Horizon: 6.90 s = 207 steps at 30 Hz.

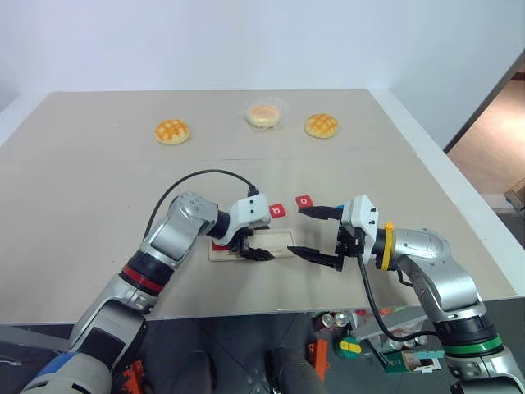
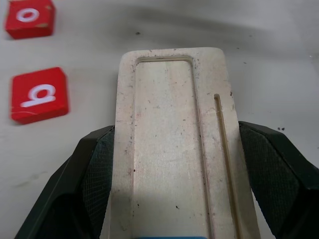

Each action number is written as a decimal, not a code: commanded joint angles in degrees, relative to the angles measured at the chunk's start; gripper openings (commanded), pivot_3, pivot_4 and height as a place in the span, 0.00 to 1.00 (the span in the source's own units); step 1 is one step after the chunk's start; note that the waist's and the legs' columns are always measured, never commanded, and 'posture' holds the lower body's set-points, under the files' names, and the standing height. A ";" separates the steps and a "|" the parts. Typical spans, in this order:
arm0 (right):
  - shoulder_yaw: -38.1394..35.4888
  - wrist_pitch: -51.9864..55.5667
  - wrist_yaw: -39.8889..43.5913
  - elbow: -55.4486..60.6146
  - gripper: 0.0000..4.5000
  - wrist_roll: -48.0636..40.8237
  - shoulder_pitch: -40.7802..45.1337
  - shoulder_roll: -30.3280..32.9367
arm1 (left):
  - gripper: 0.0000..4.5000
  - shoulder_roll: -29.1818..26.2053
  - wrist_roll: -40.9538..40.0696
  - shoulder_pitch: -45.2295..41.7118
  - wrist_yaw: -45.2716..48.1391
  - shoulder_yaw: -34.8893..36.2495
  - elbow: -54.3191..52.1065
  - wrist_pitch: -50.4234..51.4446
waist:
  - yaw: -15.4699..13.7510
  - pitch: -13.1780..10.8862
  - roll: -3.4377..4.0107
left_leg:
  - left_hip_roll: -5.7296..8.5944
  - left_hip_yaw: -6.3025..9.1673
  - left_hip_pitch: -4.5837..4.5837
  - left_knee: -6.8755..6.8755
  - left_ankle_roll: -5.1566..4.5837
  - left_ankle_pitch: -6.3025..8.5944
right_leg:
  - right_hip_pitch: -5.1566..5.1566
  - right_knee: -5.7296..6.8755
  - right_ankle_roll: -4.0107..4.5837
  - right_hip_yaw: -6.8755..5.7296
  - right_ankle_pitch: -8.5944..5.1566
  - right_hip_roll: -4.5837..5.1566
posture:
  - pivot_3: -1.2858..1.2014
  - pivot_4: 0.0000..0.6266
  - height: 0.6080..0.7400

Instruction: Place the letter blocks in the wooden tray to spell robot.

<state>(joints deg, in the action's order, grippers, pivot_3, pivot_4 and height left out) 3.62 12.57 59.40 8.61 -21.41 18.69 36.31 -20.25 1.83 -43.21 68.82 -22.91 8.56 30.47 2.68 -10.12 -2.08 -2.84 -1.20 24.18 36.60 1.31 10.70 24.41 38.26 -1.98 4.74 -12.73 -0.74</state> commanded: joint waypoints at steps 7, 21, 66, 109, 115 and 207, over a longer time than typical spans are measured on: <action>-0.43 -1.62 0.05 0.08 1.00 0.53 0.82 -0.72 | 0.71 0.17 -0.27 -3.02 1.48 -2.25 4.46 -8.85 | -0.02 0.00 0.00 | 0.01 0.00 -0.01 0.00 0.00 0.00 | -0.01 0.00 0.00 0.01 0.00 0.00 | 0.52 0.24 1.00; -1.22 -1.78 -0.65 1.50 1.00 0.54 -1.47 -0.16 | 0.71 1.95 0.93 -8.21 1.66 -2.08 17.09 -16.98 | -0.03 0.00 0.00 | 0.04 0.00 0.00 -0.01 0.00 0.00 | 0.00 -0.02 0.00 0.01 -0.01 0.01 | 0.52 0.24 1.00; 2.82 13.61 -29.33 -8.12 1.00 12.32 13.39 -17.54 | 0.99 -0.66 -25.70 34.97 -23.80 28.39 -32.43 -12.11 | -0.11 0.04 0.16 | 0.05 -0.05 0.05 -0.03 0.02 -0.01 | -0.02 -0.11 -0.05 0.03 0.02 0.15 | 0.52 0.24 1.00; 6.64 22.50 -41.46 -8.35 0.66 18.83 8.81 -27.22 | 1.00 -7.13 -32.93 37.62 -25.38 22.35 -36.45 -3.63 | 0.19 0.08 0.15 | -0.06 -0.02 -0.06 -0.16 0.00 -0.04 | 0.03 -0.10 0.38 0.00 -0.15 0.02 | 0.52 0.24 1.00; 7.70 24.61 -39.63 -9.26 0.26 19.15 10.16 -25.67 | 1.00 -7.02 -32.81 37.21 -25.61 22.05 -35.83 -4.26 | 0.16 0.08 0.15 | -0.05 -0.03 -0.05 -0.16 0.00 -0.03 | 0.02 -0.12 0.38 0.00 -0.15 0.04 | 0.52 0.24 1.00; 7.92 -15.58 19.07 -36.27 0.93 13.41 18.60 2.82 | 1.00 -11.40 -26.28 29.66 -11.85 14.22 -32.53 -14.88 | 0.19 0.02 0.11 | -0.01 -0.24 0.10 -0.26 0.00 -0.04 | 0.30 -0.14 0.08 0.15 -0.01 0.04 | 0.52 0.24 1.00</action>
<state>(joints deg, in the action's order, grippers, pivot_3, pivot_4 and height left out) 11.55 -2.42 78.46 -26.72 -8.22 36.42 40.19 -31.07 -23.66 -13.41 57.53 -10.22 -21.35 15.52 2.86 -10.10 -1.97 -2.85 -1.44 24.28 36.35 1.31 10.66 24.71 38.13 -1.90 4.89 -12.73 -0.70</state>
